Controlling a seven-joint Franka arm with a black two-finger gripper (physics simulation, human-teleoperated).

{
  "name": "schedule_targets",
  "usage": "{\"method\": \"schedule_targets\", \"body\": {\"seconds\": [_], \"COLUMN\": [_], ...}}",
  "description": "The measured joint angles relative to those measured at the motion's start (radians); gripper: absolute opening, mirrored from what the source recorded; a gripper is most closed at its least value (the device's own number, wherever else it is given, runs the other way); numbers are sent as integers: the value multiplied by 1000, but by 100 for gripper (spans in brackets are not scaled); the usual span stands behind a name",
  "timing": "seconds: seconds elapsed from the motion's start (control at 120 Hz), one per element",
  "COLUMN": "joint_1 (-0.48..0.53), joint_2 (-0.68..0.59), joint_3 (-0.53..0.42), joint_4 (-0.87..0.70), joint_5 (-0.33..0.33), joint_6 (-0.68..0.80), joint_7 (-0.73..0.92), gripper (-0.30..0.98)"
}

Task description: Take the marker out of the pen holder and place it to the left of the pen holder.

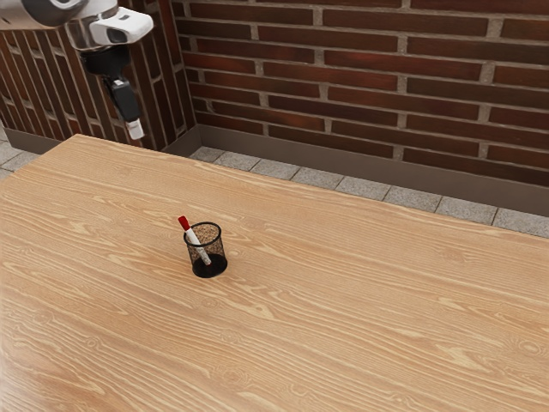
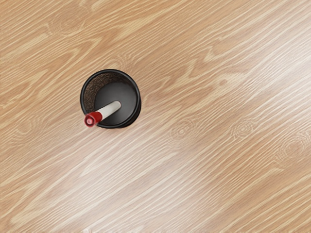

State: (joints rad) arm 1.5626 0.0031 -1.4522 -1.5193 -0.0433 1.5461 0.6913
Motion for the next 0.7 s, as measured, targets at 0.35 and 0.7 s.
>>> {"method": "schedule_targets", "body": {"seconds": [0.35, 0.7], "joint_1": [-30, -422], "joint_2": [22, 373], "joint_3": [-13, 75], "joint_4": [26, -381], "joint_5": [14, 319], "joint_6": [-2, 329], "joint_7": [126, 692], "gripper": [69, 69]}}
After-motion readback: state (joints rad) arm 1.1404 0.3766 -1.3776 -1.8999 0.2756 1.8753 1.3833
